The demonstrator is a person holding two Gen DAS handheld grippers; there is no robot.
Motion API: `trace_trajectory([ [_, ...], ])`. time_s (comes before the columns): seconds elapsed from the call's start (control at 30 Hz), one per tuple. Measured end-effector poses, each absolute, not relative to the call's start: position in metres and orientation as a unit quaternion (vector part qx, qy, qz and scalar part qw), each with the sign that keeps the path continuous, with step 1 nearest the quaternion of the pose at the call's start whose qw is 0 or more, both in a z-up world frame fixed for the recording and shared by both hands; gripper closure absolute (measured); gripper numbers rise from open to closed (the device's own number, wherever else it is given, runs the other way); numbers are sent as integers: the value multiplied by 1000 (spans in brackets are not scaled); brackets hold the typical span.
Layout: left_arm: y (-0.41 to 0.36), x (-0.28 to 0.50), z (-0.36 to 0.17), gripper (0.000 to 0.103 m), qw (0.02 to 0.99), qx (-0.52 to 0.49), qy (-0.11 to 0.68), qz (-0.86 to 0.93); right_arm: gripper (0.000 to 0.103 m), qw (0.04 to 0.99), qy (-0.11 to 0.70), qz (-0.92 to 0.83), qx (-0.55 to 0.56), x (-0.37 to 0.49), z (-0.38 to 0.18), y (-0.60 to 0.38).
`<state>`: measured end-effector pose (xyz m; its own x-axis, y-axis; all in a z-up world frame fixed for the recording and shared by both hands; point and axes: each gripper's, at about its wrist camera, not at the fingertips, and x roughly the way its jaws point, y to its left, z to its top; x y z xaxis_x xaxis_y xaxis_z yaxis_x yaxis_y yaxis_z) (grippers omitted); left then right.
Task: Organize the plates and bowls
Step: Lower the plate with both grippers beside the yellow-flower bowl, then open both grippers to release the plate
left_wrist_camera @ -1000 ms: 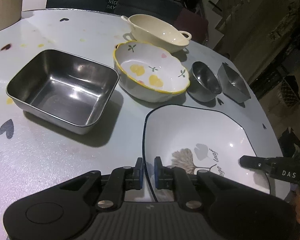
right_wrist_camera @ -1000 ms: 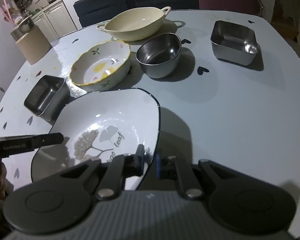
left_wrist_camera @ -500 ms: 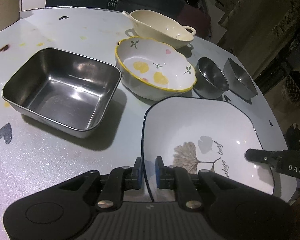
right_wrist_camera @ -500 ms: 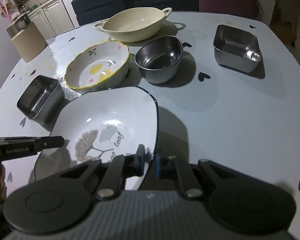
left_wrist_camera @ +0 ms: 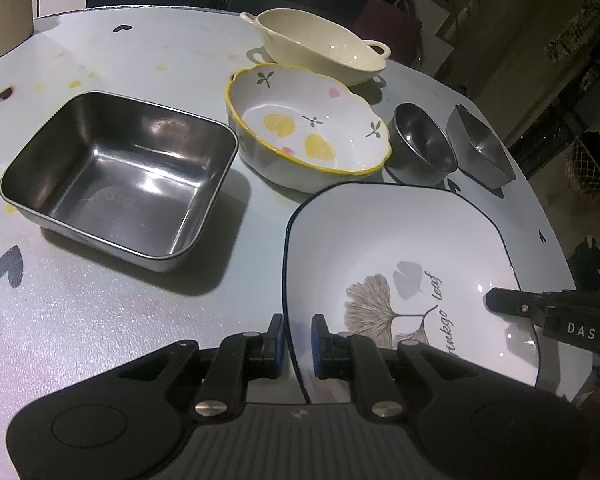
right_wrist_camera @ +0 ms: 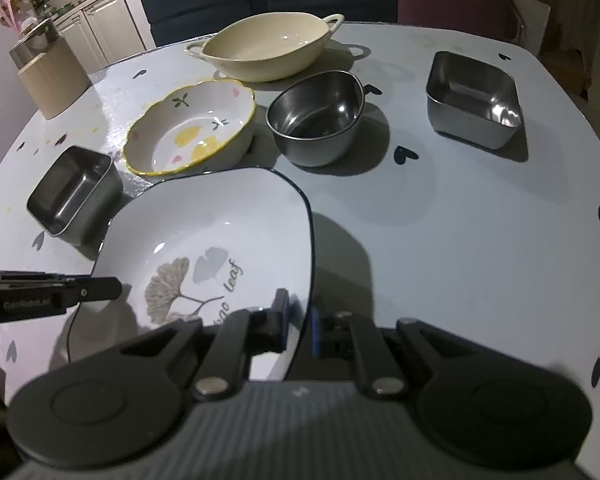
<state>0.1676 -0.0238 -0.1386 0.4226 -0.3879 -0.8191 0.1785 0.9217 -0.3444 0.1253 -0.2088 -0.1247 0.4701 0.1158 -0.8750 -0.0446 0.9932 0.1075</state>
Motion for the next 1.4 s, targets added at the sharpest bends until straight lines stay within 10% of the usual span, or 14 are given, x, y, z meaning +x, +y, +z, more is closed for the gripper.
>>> trace_trajectory([
  [1.07,-30,168,-133,84,839,-78,511,-172,88,848,529,25,-10,131,-134,-202],
  [1.4,-31,161,-127,50,838,-68,512,-176,78,848,527,33,44,126,-134,-212],
])
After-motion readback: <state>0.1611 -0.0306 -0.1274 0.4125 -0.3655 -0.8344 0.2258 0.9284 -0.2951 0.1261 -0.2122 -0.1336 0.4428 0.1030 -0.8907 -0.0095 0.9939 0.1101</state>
